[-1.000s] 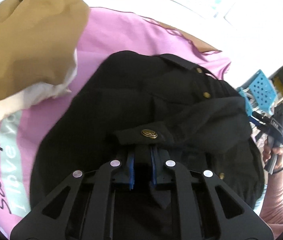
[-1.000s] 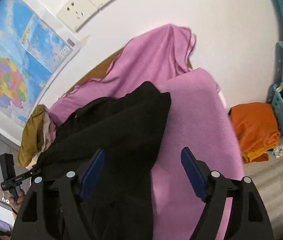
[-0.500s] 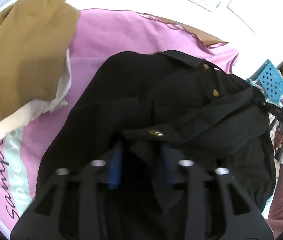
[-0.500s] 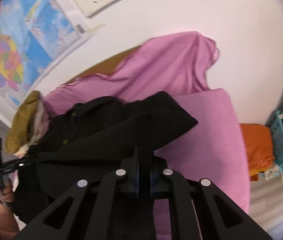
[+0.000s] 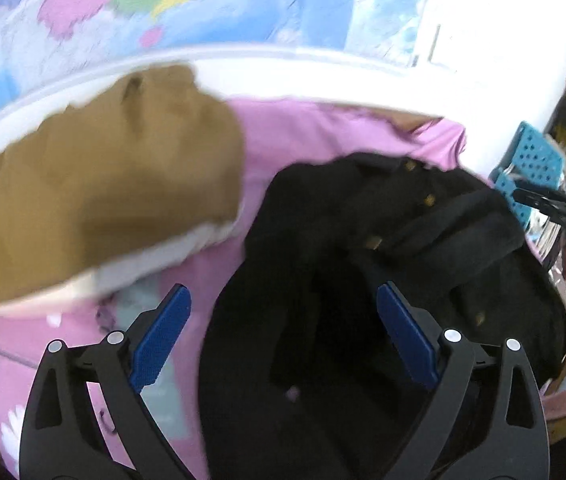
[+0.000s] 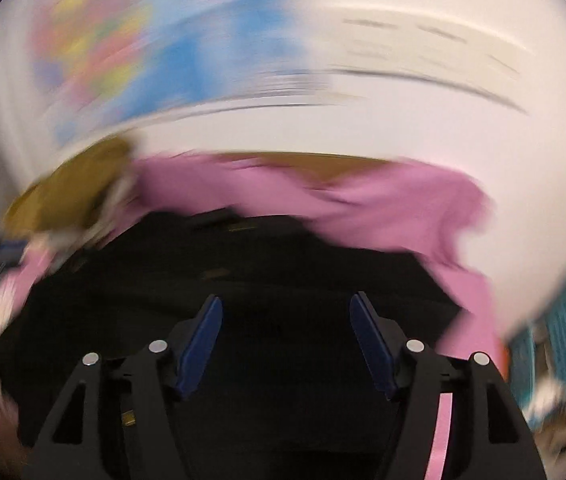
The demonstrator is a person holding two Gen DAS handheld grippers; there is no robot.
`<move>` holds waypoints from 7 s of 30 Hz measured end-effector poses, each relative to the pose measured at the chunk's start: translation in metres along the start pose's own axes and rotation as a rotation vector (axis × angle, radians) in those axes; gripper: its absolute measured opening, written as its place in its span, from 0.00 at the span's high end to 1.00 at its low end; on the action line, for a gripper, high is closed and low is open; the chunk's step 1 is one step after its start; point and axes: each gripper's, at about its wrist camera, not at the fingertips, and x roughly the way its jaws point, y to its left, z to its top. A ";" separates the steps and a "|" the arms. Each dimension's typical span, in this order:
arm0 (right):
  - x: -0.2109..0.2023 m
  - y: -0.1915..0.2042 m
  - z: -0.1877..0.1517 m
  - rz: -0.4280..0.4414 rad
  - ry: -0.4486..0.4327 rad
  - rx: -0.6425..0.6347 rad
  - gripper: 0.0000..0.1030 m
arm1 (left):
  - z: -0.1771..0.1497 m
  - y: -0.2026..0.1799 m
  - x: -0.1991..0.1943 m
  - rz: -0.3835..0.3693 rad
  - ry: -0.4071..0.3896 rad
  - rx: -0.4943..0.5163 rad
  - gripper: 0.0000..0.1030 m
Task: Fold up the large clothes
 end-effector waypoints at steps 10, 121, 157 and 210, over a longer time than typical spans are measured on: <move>0.091 0.161 -0.005 0.279 0.175 -0.375 0.36 | -0.052 0.010 0.031 0.078 0.185 0.092 0.46; -0.073 0.143 0.081 0.627 -0.191 0.022 0.94 | -0.084 0.026 -0.094 -0.134 -0.246 0.040 0.19; -0.023 -0.043 -0.071 0.227 0.138 0.537 0.62 | -0.038 -0.033 0.003 -0.214 -0.084 0.118 0.19; 0.017 -0.062 -0.048 0.016 0.066 0.221 0.53 | 0.014 -0.120 0.074 -0.030 0.012 0.154 0.24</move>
